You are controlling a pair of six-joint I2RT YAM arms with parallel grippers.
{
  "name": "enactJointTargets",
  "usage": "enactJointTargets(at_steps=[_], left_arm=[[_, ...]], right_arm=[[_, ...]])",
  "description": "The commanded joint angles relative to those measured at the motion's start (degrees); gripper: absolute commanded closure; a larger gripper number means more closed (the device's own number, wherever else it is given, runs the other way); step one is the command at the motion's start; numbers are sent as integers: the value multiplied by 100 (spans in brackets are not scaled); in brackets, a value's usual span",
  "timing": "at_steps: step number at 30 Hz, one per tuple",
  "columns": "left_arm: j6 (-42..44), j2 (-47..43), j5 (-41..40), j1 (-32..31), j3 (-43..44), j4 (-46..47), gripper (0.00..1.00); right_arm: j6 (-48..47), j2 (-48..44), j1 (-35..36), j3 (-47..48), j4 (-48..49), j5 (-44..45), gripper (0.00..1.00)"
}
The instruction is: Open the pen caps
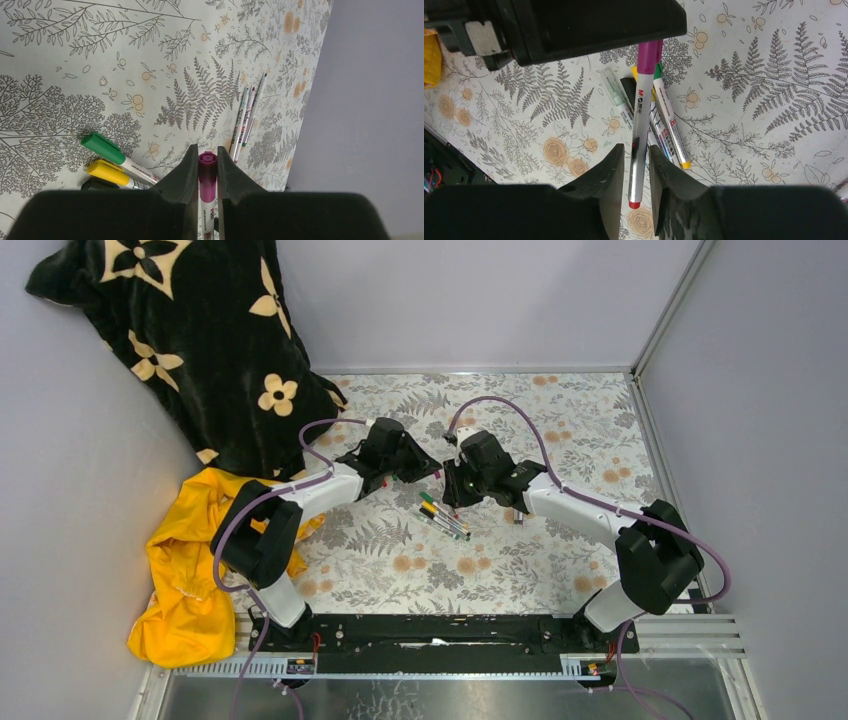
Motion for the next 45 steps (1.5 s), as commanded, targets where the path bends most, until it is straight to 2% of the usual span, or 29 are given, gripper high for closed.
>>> enactJointTargets(at_steps=[1, 8, 11, 16, 22, 29, 37, 40, 45], left_arm=[[25, -117, 224, -43, 48, 240, 100], [-42, -257, 351, -48, 19, 235, 100], [-70, -313, 418, -43, 14, 253, 100], [-21, -351, 330, -48, 47, 183, 100], [315, -90, -236, 180, 204, 4, 100], [462, 449, -212, 719, 560, 44, 100], [824, 772, -491, 1024, 1072, -385, 100], [950, 788, -537, 1060, 1182, -578, 100], [1361, 809, -1022, 1017, 1349, -1408, 100]], right_arm=[[12, -121, 56, 179, 289, 23, 69], [26, 113, 56, 282, 401, 10, 69], [37, 227, 59, 325, 453, 17, 72], [58, 320, 56, 369, 443, 77, 100], [230, 46, 57, 20, 448, 121, 100], [398, -297, 56, -526, 588, 45, 100], [463, -627, 60, -933, 636, 69, 100], [463, -729, 56, -995, 611, 279, 100], [329, -608, 26, -661, 204, 1268, 100]])
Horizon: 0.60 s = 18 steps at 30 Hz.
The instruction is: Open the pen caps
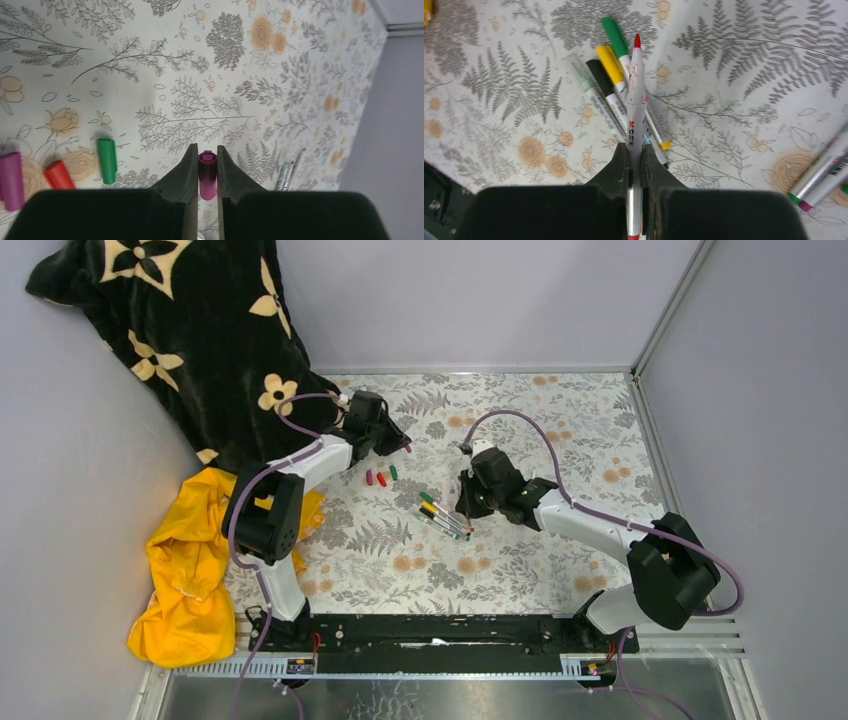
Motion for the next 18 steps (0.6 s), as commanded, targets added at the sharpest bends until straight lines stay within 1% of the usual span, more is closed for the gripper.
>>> enactJointTargets(at_steps=[1, 2, 3, 5, 7, 10, 14, 16, 18], left_arm=[[494, -38, -766, -92, 107, -803, 100], [517, -59, -985, -98, 25, -905, 100], [536, -84, -1094, -99, -59, -964, 97], [548, -109, -1335, -99, -217, -1079, 89], [540, -122, -1527, -99, -373, -1137, 84], [507, -94, -1679, -99, -545, -1139, 80], [490, -20, -1714, -94, -583, -1119, 68], [466, -37, -1727, -95, -620, -1069, 66], [437, -51, -1748, -97, -647, -1042, 61]], right_arm=[[-81, 14, -27, 398, -432, 1035, 100], [-84, 104, -55, 464, -480, 1198, 100], [-48, 175, -83, 491, -508, 1375, 100], [29, 274, -174, 468, -469, 1595, 100], [113, 338, -272, 412, -420, 1745, 100], [192, 457, -410, 389, -437, 1957, 100], [192, 663, -593, 403, -478, 2108, 100], [171, 763, -679, 401, -459, 2128, 100], [166, 865, -750, 431, -478, 2177, 100]])
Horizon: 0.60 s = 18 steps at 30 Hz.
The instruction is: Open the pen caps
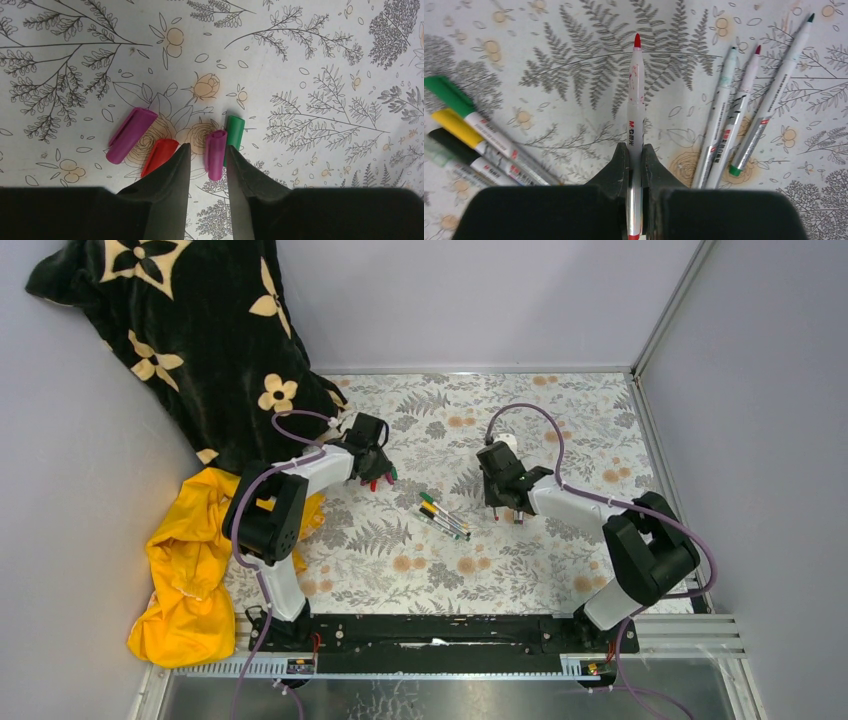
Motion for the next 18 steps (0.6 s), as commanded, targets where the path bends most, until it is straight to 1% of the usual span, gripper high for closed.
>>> enactJointTargets(at_steps=[1, 2, 7, 9, 12, 15, 18], left_arm=[[-14, -60, -320, 9, -102, 77, 61], [-18, -64, -325, 12, -105, 74, 59], [-25, -242, -347, 8, -125, 67, 58], [-47, -352, -343, 12, -136, 65, 58], [-107, -559, -309, 9, -175, 53, 57], [-162, -811, -228, 9, -219, 48, 57], [-208, -1051, -131, 4, -285, 45, 55]], right_arm=[[75, 213, -169, 205, -18, 387, 100], [59, 274, -210, 231, -22, 416, 99], [20, 502, -360, 356, -79, 607, 94], [11, 605, -420, 407, -94, 663, 88], [-44, 773, -489, 503, -141, 779, 85], [-85, 905, -539, 559, -128, 866, 76], [-95, 1008, -555, 597, -110, 936, 72]])
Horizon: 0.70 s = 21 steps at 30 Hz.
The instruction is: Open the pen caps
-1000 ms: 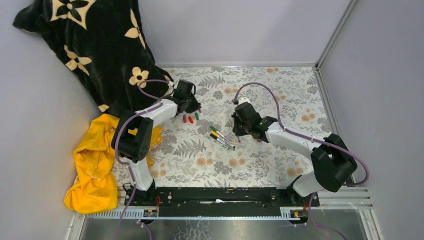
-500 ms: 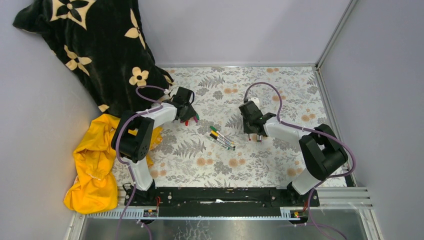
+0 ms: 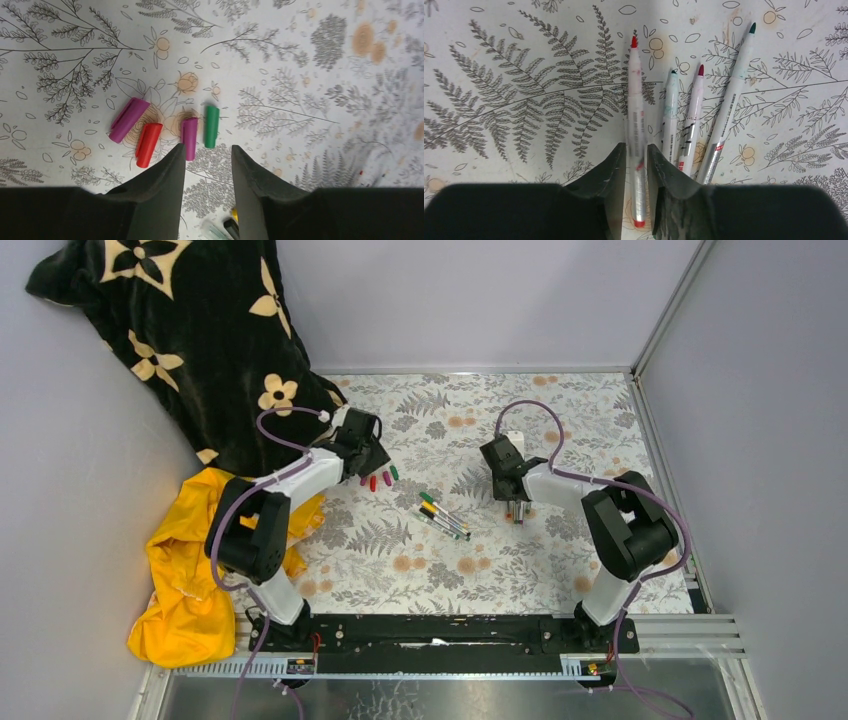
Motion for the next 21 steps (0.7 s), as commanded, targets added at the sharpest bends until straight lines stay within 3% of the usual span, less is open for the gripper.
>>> enactJointTargets(at_steps=[1, 8, 12, 21], left_arm=[[-134, -437, -32, 4, -125, 54, 53], [-181, -986, 80, 6, -342, 91, 49], [-232, -1338, 132, 4, -490, 117, 48], [-351, -1839, 652, 4, -899, 311, 44]], right_arm=[[-36, 152, -56, 260, -25, 356, 70], [-63, 172, -62, 257, 65, 522, 63], [-364, -331, -48, 155, 315, 427, 61], [-1059, -926, 252, 410, 102, -505, 57]])
